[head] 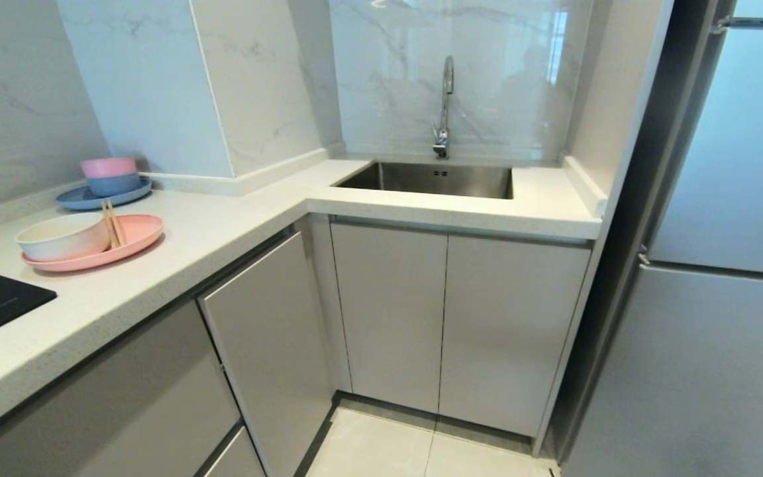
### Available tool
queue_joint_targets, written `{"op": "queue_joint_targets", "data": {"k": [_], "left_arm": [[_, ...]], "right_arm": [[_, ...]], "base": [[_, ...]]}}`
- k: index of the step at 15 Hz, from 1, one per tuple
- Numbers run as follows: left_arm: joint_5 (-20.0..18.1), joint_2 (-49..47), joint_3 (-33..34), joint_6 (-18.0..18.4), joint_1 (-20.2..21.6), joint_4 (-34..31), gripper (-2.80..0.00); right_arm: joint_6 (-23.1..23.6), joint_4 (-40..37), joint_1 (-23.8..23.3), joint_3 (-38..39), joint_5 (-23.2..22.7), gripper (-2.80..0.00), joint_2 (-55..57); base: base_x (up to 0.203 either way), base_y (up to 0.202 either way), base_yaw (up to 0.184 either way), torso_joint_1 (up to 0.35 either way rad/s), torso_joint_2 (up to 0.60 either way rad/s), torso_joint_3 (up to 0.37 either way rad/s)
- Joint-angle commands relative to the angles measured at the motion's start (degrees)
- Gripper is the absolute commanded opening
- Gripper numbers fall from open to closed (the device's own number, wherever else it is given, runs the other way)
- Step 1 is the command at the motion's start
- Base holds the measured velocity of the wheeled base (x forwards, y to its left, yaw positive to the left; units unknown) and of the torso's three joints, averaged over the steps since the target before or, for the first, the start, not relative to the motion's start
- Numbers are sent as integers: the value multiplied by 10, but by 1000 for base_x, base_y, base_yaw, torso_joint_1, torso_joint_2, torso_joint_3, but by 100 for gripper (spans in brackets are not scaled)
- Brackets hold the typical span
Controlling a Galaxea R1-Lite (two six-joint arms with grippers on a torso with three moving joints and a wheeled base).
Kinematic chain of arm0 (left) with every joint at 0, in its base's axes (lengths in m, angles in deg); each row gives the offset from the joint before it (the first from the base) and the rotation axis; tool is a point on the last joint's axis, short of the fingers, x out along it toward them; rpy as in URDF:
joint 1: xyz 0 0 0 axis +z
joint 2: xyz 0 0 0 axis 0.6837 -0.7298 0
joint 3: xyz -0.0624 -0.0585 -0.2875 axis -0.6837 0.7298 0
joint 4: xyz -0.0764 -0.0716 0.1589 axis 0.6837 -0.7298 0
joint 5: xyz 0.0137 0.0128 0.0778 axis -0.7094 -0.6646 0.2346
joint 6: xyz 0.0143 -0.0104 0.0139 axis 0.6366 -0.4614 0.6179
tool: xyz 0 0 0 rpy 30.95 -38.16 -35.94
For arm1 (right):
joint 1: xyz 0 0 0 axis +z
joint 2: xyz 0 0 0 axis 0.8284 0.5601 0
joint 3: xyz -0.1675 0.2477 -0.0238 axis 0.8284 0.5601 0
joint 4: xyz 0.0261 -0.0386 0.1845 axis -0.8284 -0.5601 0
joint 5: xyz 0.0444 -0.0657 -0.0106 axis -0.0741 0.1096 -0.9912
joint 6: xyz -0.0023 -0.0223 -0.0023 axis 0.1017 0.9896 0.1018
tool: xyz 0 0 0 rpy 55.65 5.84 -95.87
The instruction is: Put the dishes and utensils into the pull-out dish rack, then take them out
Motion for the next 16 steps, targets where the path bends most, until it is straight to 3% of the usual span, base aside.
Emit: {"op": "queue_joint_targets", "data": {"k": [1, 16], "left_arm": [[0, 1, 0, 0, 0, 0, -280], [0, 1, 0, -1, 0, 0, -280]], "right_arm": [[0, 0, 0, 1, 0, -280, 0], [0, 0, 0, 1, 0, -280, 0]], "base": [[0, 0, 0, 0, 0, 0], [0, 0, 0, 0, 0, 0]]}}
